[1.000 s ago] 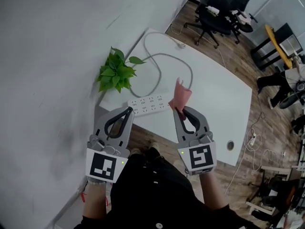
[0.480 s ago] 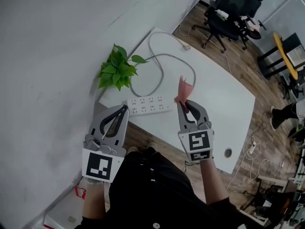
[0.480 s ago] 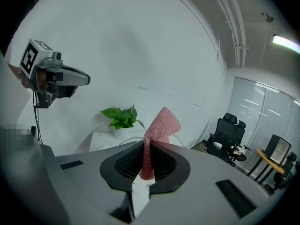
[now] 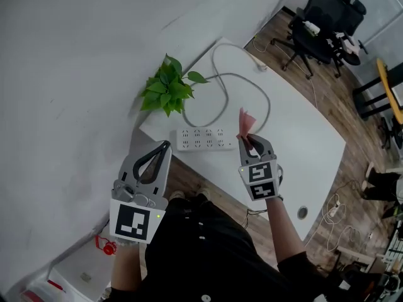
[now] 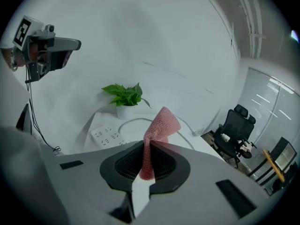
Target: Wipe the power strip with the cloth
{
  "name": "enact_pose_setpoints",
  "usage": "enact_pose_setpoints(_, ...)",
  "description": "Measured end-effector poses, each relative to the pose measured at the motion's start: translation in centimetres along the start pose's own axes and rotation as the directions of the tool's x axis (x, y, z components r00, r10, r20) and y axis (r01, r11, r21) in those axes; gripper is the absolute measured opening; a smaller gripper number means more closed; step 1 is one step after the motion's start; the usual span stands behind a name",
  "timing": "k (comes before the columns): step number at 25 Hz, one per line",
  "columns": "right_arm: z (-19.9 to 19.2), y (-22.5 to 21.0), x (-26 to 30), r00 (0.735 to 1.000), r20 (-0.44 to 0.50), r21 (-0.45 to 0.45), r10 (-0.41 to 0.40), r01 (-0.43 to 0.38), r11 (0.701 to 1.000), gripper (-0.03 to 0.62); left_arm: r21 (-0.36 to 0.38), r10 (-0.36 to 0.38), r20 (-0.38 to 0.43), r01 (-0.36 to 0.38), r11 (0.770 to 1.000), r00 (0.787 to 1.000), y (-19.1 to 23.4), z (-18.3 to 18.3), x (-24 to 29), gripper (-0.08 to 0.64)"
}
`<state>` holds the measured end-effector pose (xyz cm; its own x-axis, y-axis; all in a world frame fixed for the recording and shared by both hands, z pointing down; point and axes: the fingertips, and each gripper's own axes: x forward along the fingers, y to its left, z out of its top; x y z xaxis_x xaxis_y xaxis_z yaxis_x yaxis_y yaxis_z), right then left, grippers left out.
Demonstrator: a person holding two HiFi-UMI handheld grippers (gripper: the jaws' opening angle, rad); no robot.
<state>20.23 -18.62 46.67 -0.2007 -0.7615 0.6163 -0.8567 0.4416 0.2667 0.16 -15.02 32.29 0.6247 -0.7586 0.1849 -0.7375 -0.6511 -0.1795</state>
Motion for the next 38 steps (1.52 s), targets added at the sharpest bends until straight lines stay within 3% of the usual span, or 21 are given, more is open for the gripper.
enact_pose_setpoints(12,-5.1,0.6,5.4,0.983,-0.171,-0.019,0.07,-0.074,0.997,0.048,-0.002,0.084,-0.029,-0.084,0.996,0.996,0.7,-0.9,-1.8,0.014)
enact_pose_setpoints(18,-6.9,1.3,6.9,0.97,-0.224,0.037,0.098,-0.092,0.995,0.048,-0.011,0.113,-0.052,-0.113,0.993,0.992,1.4,-1.4,-2.5,0.014)
enact_pose_setpoints(33,-7.3,2.8,8.1,0.951,-0.27,0.059,0.152,-0.141,0.988,0.048,-0.02,0.104,-0.055,-0.106,0.994,0.993,1.4,-2.0,-2.6,0.014)
enact_pose_setpoints(38,-6.7,3.4,8.5,0.948,-0.271,0.02,0.167,-0.168,0.986,0.048,-0.021,0.119,-0.056,-0.121,0.992,0.991,1.9,-2.2,-3.1,0.014)
